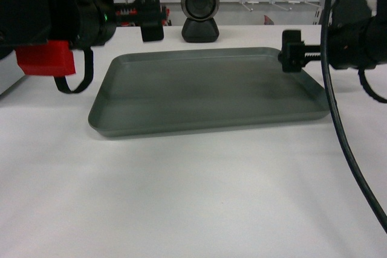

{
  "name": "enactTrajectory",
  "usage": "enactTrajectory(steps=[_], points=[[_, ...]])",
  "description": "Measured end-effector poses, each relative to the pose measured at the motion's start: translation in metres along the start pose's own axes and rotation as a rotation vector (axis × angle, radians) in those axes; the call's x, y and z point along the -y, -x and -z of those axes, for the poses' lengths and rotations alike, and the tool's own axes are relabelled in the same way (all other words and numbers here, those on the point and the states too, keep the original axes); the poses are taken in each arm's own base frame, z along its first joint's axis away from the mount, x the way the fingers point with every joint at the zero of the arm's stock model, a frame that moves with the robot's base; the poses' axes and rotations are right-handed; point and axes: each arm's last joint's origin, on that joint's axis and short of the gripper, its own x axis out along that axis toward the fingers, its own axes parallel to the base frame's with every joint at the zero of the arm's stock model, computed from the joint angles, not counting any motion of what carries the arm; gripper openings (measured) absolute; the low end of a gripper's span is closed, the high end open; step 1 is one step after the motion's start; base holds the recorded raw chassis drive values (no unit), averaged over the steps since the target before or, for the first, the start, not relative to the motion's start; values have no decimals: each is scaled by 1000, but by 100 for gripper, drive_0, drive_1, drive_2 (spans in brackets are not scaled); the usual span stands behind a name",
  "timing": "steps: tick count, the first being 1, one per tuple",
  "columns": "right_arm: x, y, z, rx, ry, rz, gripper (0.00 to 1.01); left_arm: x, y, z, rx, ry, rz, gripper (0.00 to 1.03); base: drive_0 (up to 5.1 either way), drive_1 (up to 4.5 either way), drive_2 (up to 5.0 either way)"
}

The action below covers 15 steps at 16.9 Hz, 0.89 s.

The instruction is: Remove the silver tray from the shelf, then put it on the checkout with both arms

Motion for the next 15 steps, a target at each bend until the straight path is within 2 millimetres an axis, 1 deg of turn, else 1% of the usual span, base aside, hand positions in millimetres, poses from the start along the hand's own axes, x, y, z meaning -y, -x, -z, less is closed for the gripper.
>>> enactTrajectory(steps=[2, 3, 4, 5, 6, 7, 8, 9, 10, 13, 15], points=[[-1, 29, -22, 104, -14, -17, 98, 7, 21, -28, 117, 29, 61, 98, 0, 0, 0], [-2, 51, -35, 175, -14, -30, 98, 8, 35, -46, 174, 37, 80, 98, 0, 0, 0], [-2, 91, -48, 294, -14, -38, 98, 6, 62, -70, 259, 44, 112, 98, 0, 0, 0], [9, 142, -42, 387, -63, -24, 98, -16, 97, -80, 258, 25, 100, 98, 0, 0, 0], [37, 160, -23, 369, -136, 45, 98, -59, 103, -65, 149, -14, -28, 98, 0, 0, 0], [46, 163, -6, 368, -128, 71, 95, -93, 114, -51, 138, -5, -59, 95, 0, 0, 0], [39, 172, 2, 439, -55, 161, 83, -98, 128, -51, 212, -11, 48, 83, 0, 0, 0], [33, 183, 13, 436, -23, 198, 74, -100, 140, -44, 220, -23, 81, 74, 0, 0, 0], [26, 197, 24, 414, -5, 223, 63, -104, 151, -29, 197, -32, 88, 63, 0, 0, 0], [19, 210, 33, 394, 6, 233, 52, -109, 159, -16, 180, -35, 90, 52, 0, 0, 0], [12, 217, 36, 392, 5, 247, 46, -111, 163, -10, 177, -35, 86, 46, 0, 0, 0]])
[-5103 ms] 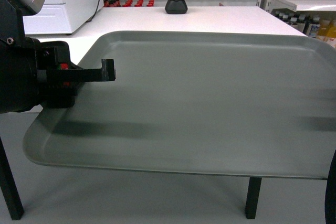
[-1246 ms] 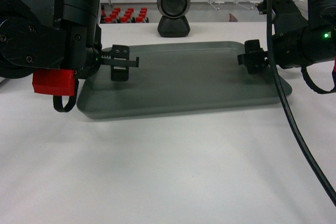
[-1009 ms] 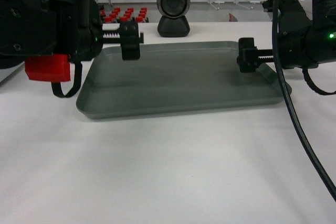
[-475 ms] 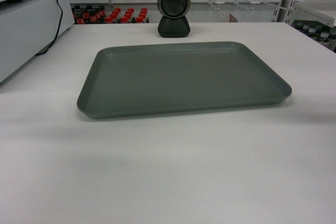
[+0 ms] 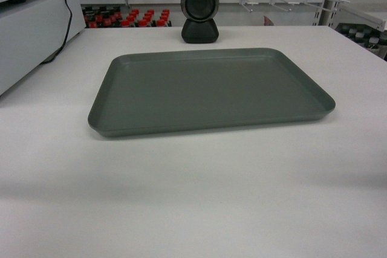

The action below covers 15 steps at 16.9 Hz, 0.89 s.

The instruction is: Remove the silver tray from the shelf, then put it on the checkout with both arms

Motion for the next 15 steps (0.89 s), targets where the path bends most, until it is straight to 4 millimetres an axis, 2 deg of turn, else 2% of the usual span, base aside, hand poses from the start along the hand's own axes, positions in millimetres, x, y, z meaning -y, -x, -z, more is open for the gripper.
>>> enactTrajectory(steps=[5, 8, 9, 10, 12, 15], points=[[-10, 22, -1, 57, 13, -29, 30, -5, 12, 11, 2, 0, -2, 30, 0, 0, 0], [-10, 40, 10, 64, 19, -26, 6, -10, 30, 23, 7, 1, -3, 6, 0, 0, 0], [-10, 46, 20, 40, 21, -25, 2, -12, 36, 28, 3, -2, -6, 2, 0, 0, 0], [-9, 53, 28, 25, 23, -24, 2, -16, 42, 33, -1, -2, 5, 2, 0, 0, 0], [-9, 66, 31, 50, 23, -25, 2, -25, 54, 40, -1, -2, -15, 2, 0, 0, 0], [-8, 81, 43, 36, 23, -23, 2, -24, 68, 50, -4, -3, 3, 2, 0, 0, 0]])
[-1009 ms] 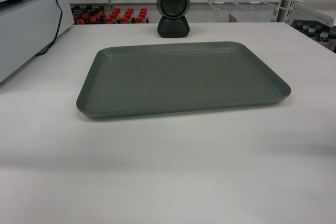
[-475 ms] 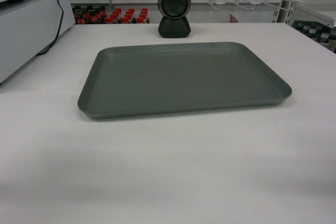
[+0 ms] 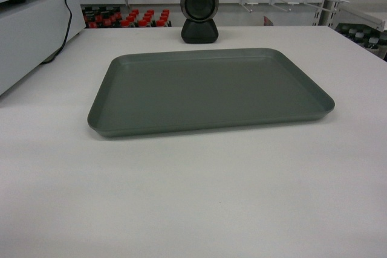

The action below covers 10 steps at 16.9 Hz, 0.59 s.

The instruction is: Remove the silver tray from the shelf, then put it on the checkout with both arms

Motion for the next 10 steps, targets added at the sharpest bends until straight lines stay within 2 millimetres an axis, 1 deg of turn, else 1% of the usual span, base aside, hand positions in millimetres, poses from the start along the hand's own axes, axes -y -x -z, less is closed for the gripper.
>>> enactTrajectory(steps=[7, 8, 9, 10], points=[[0, 26, 11, 5, 0, 1, 2, 0, 23, 12, 3, 0, -1, 2, 0, 0, 0], [0, 28, 14, 43, 0, 1, 2, 0, 25, 14, 27, 0, 0, 2, 0, 0, 0], [0, 30, 19, 3, 0, 0, 2, 0, 27, 20, 11, 0, -1, 2, 0, 0, 0], [0, 31, 19, 6, 0, 1, 2, 0, 29, 20, 5, 0, -1, 2, 0, 0, 0]])
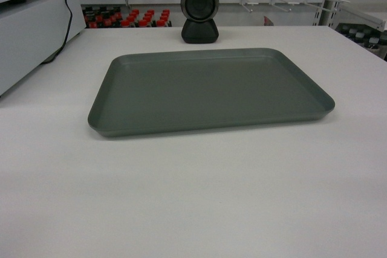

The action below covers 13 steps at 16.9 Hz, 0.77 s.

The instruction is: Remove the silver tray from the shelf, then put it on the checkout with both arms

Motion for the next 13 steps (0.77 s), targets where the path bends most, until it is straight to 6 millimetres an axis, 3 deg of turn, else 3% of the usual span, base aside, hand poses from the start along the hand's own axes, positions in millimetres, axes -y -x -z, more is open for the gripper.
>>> enactTrajectory(steps=[13], points=[[0, 22, -4, 22, 0, 0, 2, 0, 19, -2, 12, 0, 1, 2, 0, 0, 0]])
